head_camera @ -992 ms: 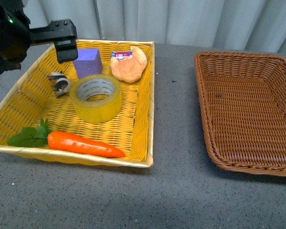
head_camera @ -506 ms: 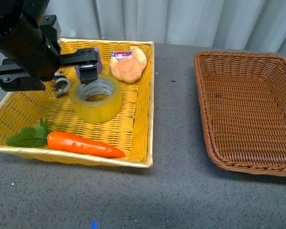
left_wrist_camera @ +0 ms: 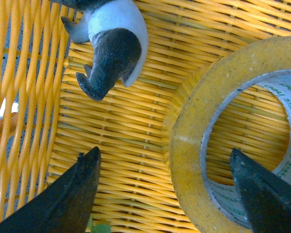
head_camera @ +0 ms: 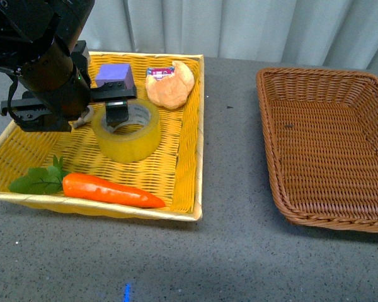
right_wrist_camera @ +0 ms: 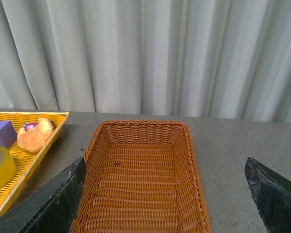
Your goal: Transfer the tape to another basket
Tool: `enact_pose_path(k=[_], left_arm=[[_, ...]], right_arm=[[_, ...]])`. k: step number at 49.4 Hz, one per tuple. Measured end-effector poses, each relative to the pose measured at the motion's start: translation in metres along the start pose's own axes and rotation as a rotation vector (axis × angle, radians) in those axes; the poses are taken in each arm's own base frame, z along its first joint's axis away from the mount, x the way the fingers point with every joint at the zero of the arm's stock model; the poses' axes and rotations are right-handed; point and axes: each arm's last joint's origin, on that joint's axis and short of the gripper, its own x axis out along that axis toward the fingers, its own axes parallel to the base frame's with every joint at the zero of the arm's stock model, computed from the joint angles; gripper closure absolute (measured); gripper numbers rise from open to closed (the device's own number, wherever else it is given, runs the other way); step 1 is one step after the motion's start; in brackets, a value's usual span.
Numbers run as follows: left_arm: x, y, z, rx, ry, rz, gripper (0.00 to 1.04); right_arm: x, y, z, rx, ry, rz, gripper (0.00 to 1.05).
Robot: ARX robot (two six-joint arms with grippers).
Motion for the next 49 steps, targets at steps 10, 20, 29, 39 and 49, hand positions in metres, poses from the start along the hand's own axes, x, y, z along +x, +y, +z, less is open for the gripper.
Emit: enact_pose_path(k=[10,20,29,39,49], left_arm=[[-0.001,-0.001,0.002,-0.011,0.003,-0.006,0.6],[-0.003,-0.002,0.004,-0.013,0.015,0.001,0.9],[-0.004,0.0,0.006,-0.009,0.02,-0.011,0.91],[-0.038,0.004,0.03,0.184,-0.092,-0.198,0.91],[-0.086,-0.011,0.056,0.519,-0.241,-0.359,0.91]], right_arm=[[0.0,0.0,0.0,0.0,0.0,0.0,0.09],[0.0,0.0,0.0,0.0,0.0,0.0,0.09],[0.0,0.0,0.0,0.0,0.0,0.0,0.09],[0.0,0.0,0.0,0.0,0.0,0.0,0.09],[0.0,0.0,0.0,0.0,0.0,0.0,0.09]])
